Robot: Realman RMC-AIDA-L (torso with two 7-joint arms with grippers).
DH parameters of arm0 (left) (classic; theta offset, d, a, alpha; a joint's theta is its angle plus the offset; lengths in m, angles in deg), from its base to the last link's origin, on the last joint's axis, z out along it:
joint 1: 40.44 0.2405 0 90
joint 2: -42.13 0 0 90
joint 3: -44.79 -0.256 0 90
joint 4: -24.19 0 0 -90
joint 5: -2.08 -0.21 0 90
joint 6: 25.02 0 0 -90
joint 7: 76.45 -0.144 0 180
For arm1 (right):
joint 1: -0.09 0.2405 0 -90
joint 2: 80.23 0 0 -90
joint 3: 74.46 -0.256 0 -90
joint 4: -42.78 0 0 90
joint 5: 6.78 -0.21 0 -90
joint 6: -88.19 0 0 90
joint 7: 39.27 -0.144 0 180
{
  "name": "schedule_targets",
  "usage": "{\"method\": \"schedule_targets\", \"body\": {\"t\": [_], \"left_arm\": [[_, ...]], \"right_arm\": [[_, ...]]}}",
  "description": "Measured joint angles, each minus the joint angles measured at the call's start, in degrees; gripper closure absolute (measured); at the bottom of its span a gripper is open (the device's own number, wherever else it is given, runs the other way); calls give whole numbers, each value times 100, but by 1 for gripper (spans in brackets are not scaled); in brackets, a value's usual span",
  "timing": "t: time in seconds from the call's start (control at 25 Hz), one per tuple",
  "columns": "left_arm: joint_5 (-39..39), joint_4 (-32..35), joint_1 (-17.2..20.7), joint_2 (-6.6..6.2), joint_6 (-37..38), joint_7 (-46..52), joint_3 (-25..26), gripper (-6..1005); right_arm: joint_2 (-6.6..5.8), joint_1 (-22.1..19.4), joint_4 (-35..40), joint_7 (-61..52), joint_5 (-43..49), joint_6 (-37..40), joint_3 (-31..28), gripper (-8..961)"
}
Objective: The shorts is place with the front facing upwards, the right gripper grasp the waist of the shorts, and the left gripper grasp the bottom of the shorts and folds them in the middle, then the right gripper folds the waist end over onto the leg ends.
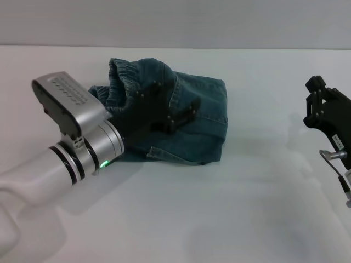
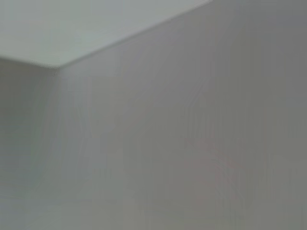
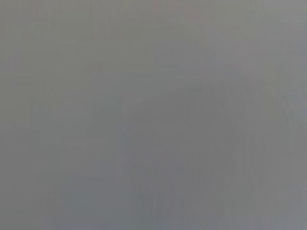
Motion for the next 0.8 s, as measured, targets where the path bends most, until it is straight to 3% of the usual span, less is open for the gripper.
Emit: {"method": "schedule_targets", "body": {"t": [0.2, 0.28, 0.44, 0.48, 0.8], "left_arm": [[4, 236, -151, 6, 202, 2, 27, 231], [6, 780, -482, 4, 409, -17, 279, 231], [6, 954, -592, -3, 537, -35, 388, 231], [-3, 1129, -682, -28, 791, -55, 648, 231], [-29, 1367, -664, -75, 853, -207, 1259, 230]], "right_arm": [[2, 4, -7, -13, -10, -3, -6, 955], [6, 3, -11, -42, -11, -3, -8, 955], [9, 3, -29, -130, -14, -3, -15, 955], [9, 3, -31, -154, -15, -3, -15, 954], [9, -22, -38, -216, -18, -3, 11, 954]]}}
